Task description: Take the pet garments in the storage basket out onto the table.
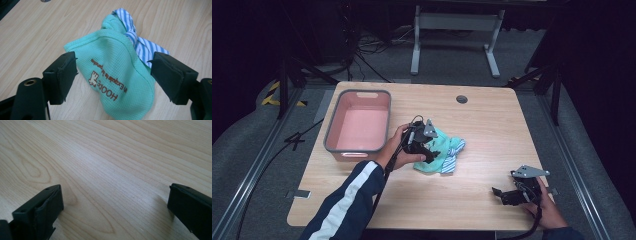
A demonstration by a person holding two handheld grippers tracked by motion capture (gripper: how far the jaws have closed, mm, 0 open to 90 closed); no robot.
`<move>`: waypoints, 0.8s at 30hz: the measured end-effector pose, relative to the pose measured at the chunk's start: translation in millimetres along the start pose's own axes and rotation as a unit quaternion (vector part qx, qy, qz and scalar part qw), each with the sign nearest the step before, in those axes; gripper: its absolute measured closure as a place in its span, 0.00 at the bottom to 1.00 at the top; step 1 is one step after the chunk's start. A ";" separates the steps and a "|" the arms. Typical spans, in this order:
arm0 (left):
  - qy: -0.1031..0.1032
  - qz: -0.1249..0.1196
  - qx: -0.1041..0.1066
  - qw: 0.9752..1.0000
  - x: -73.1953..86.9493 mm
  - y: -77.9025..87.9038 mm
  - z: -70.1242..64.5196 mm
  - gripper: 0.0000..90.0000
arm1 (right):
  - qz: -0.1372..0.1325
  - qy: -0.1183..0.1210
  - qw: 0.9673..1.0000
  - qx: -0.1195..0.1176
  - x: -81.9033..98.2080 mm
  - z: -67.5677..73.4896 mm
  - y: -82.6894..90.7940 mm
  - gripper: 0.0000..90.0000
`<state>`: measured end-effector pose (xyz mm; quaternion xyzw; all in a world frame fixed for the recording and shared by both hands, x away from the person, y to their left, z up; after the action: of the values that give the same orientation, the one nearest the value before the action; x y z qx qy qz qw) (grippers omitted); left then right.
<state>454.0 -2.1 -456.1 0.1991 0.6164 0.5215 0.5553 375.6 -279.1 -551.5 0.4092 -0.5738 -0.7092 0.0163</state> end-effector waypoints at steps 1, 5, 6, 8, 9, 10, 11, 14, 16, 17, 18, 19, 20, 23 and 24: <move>-0.004 0.002 -0.002 1.000 1.0 1.4 -0.6 0.24 | 0.000 0.000 1.000 0.000 0.0 0.0 0.0 0.01; -0.019 0.011 -0.006 1.000 6.1 7.3 -4.7 0.24 | 0.000 0.000 1.000 0.000 0.0 0.0 0.0 0.01; -0.023 0.011 -0.006 1.000 6.9 8.4 -5.7 0.24 | 0.000 0.000 1.000 0.000 0.0 0.0 0.0 0.01; -0.027 0.010 -0.008 1.000 8.1 10.3 -6.7 0.24 | 0.000 0.000 1.000 0.000 -0.1 0.0 -0.1 0.01; -0.029 0.011 -0.008 0.999 10.0 12.5 -8.5 0.24 | 0.000 0.000 1.000 0.000 0.0 0.0 0.0 0.01; -0.037 0.013 -0.011 0.999 13.9 16.6 -10.4 0.24 | 0.000 0.000 1.000 0.000 0.0 0.0 0.0 0.01; -0.041 0.013 -0.013 0.999 15.7 18.1 -10.9 0.24 | 0.000 0.000 1.000 0.000 0.0 0.0 0.0 0.01; -0.048 0.016 -0.013 0.999 22.2 22.5 -14.6 0.24 | 0.000 0.000 1.000 0.000 0.0 0.0 0.0 0.01; -0.052 0.018 -0.013 0.998 28.0 25.9 -16.9 0.24 | 0.000 0.000 1.000 0.000 0.0 0.0 0.0 0.01; -0.052 0.018 -0.013 0.998 28.0 25.9 -16.9 0.24 | 0.000 0.000 1.000 0.000 0.0 0.0 0.0 0.01; -0.056 0.021 -0.014 0.998 31.4 27.6 -18.1 0.24 | 0.000 0.000 1.000 0.000 0.0 0.0 0.0 0.01; -0.058 0.023 -0.016 0.998 36.3 29.6 -19.7 0.24 | 0.000 0.000 1.000 0.000 0.0 0.0 0.0 0.01; -0.059 0.026 -0.015 0.998 38.5 30.8 -20.3 0.24 | 0.000 0.000 1.000 0.000 0.0 0.0 0.0 0.01; -0.064 0.028 -0.016 0.997 46.9 34.4 -23.5 0.24 | 0.000 0.000 1.000 0.000 0.0 0.0 0.0 0.01; -0.066 0.031 -0.016 0.997 49.2 35.0 -24.3 0.24 | 0.000 0.000 1.000 0.000 0.0 0.0 0.0 0.01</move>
<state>405.7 41.5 -453.3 0.2432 0.5636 0.5337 0.5817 375.7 -279.1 -551.4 0.4092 -0.5738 -0.7092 0.0163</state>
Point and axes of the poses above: each handheld gripper's, and its own axes: y roughly backward along the jaws, x roughly out of its underside, z roughly to its left, the point moved 9 cm from there along -y, roughly forward along the jaws, and after that the axes turned 11 degrees about z, right-handed, at the moved point
